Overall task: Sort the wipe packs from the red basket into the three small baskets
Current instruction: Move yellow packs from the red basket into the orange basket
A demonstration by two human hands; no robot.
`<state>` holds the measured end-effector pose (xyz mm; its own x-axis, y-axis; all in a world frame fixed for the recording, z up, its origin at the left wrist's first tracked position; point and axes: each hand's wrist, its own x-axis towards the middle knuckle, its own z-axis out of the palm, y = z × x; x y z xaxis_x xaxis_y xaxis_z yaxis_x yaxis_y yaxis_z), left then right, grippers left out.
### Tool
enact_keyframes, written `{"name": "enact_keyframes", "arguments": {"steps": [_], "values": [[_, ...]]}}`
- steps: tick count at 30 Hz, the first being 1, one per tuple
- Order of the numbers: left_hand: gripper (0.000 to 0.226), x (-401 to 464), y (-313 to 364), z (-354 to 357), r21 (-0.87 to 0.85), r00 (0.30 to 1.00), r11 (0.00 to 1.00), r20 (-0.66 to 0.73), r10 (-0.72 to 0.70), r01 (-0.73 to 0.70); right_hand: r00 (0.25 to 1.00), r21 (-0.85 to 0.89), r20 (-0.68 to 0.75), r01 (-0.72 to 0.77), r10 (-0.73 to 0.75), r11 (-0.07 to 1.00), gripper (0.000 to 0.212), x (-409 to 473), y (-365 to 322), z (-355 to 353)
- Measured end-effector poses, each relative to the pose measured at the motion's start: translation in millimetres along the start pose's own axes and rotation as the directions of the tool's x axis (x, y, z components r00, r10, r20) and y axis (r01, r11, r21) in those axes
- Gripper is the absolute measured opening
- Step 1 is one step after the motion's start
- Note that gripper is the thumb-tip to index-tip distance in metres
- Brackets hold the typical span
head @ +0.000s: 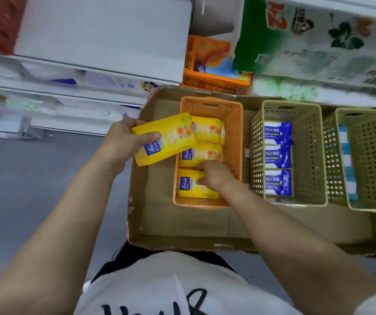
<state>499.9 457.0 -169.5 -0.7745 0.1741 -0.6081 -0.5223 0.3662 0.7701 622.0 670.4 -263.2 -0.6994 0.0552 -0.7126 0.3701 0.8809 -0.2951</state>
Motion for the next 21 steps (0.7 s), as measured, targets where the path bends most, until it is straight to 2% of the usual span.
{"name": "enact_keyframes", "arguments": {"steps": [2, 4, 6, 9, 10, 11, 12, 13, 14, 15, 16, 18, 20, 21], "values": [[0.043, -1.4, -1.7, 0.8, 0.011, 1.0, 1.0, -0.011, -0.008, 0.009, 0.992, -0.088, -0.116, 0.035, -0.045, 0.995, 0.049, -5.9, -2.5, 10.5], [0.042, -0.2, -1.7, 2.9, 0.042, 1.0, 0.999, 0.009, -0.012, 0.011, 0.972, -0.085, -0.221, 0.06, -0.077, 0.995, 0.043, -11.8, -1.2, 13.9], [0.04, 2.1, -0.5, 5.6, 0.088, 0.999, 0.996, 0.043, -0.017, 0.014, 0.922, 0.073, -0.387, 0.049, -0.017, 0.996, 0.029, -19.6, 1.6, 3.0], [0.042, 8.1, 4.5, 14.0, 0.178, 0.995, 0.984, 0.098, -0.021, 0.003, 0.738, 0.464, -0.639, 0.145, 0.217, 0.874, 0.019, -30.6, 3.4, -36.5], [0.042, 10.6, 7.5, 18.2, 0.202, 0.991, 0.979, 0.131, -0.02, -0.007, 0.717, 0.545, -0.65, 0.209, 0.252, 0.812, 0.021, -32.9, 3.1, -53.8], [0.042, 13.5, 11.3, 22.5, 0.214, 0.984, 0.977, 0.175, -0.025, -0.014, 0.754, 0.594, -0.617, 0.258, 0.226, 0.762, 0.026, -35.0, 2.0, -71.7], [0.042, 16.0, 15.4, 27.7, 0.213, 0.972, 0.977, 0.233, -0.034, -0.017, 0.834, 0.617, -0.534, 0.272, 0.139, 0.738, 0.036, -35.5, 0.3, -87.7], [0.042, 18.5, 19.5, 33.3, 0.207, 0.954, 0.978, 0.298, -0.045, -0.019, 0.911, 0.615, -0.411, 0.254, 0.028, 0.746, 0.045, -35.7, -1.1, -101.3], [0.042, 20.8, 22.9, 39.4, 0.198, 0.932, 0.98, 0.359, -0.045, -0.029, 0.958, 0.586, -0.279, 0.226, -0.068, 0.778, 0.051, -35.1, -2.9, -112.0], [0.041, 23.9, 24.9, 45.6, 0.179, 0.917, 0.983, 0.398, -0.029, -0.047, 0.977, 0.534, -0.175, 0.2, -0.124, 0.821, 0.05, -33.9, -3.0, -119.7], [0.04, 27.7, 25.4, 51.5, 0.149, 0.917, 0.987, 0.398, 0.0, -0.064, 0.982, 0.495, -0.131, 0.183, -0.135, 0.85, 0.045, -31.5, -0.6, -124.8], [0.046, 37.1, 21.3, 59.7, 0.08, 0.965, 0.993, 0.256, 0.063, -0.086, 0.983, 0.539, -0.181, 0.137, -0.044, 0.831, 0.038, -25.6, 9.8, -134.2], [0.059, 46.2, 13.9, 61.4, 0.131, 0.994, 0.986, 0.057, 0.098, -0.105, 0.951, 0.642, -0.283, 0.095, 0.121, 0.761, 0.035, -19.5, 26.6, -141.9], [0.065, 49.3, 9.4, 61.7, 0.175, 0.996, 0.981, 0.027, 0.084, -0.088, 0.928, 0.648, -0.321, 0.068, 0.191, 0.758, 0.034, -16.2, 35.1, -144.6]]}}
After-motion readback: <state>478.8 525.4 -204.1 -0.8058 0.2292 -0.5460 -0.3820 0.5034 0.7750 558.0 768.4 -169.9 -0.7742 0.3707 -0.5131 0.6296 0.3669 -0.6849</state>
